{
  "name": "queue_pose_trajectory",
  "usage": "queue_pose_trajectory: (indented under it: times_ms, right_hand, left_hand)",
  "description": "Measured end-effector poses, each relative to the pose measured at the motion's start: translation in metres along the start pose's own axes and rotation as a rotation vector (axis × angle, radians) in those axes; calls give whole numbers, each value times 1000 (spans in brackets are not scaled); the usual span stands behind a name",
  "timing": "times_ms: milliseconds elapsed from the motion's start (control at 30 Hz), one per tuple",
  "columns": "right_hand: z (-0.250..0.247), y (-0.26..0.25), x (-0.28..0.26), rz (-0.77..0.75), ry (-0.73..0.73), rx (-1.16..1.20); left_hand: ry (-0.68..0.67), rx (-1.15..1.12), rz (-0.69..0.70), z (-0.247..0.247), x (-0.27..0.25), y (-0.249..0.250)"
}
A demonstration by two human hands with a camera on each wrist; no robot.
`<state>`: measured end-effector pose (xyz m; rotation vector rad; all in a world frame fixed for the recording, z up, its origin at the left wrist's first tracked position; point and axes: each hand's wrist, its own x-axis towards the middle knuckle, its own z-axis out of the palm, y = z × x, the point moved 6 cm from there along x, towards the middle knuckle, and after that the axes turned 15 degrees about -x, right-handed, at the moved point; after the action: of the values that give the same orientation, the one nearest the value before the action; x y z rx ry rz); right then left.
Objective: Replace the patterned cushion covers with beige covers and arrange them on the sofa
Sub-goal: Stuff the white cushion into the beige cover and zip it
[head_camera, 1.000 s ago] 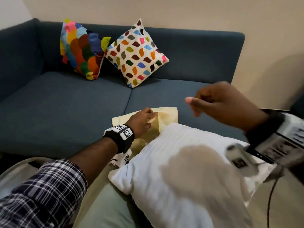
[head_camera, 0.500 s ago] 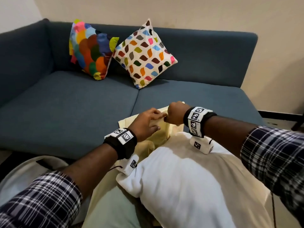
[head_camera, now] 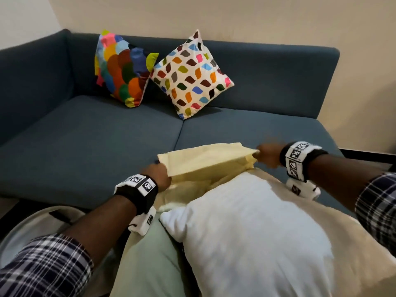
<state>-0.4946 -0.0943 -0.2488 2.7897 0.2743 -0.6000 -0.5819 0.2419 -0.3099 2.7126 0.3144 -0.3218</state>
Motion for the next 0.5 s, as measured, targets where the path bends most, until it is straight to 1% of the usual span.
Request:
queue_pose_trajectory:
  times_ms: [33,67,133,200,233,267,300,333,367,400,433,467,500]
  right_hand:
    - [21,2,1,20,-120,145]
    - [36,2,1,31,-193,269]
    - [60,4,1,48,-285,459]
    - [77,4,-1,51,-400,696]
    - [82,5,1,45,-427,811]
    - [81,8,3,33,-424,887]
    - [75,9,0,10,-398,922]
    - [66,10,-4,-16,-340,940]
    - [56,12,-7,-37,-267,950]
    - [48,14,-11,-51,-191,951]
    - [42,20,-13,-51,-124,946]
    - [39,27,-14,-53,-68,938]
    - [37,33,-13,-58,-34,938]
  left_hand:
    - [-84,14,-44,8,-4,-5]
    - [-170,8,-68,15,-10,-7]
    - [-344,-42,-79,27,-21,-4]
    - [-439,-79,-80,36,-28,2]
    - [-485,-126,-83,42,-28,3]
    - [-529,-221,-93,49,-28,5]
    - [-572,-359,-136,60,-28,3]
    - [-615,-487,-166,68,-28,5]
    - [-643,-554,-150,70,-26,9]
    - [-649,-561,-94,70,-24,14]
    - [-616,-522,-28,65,-20,18]
    - [-511,-520,21,56,-11,22]
    - [-363,-590,45,44,1,22]
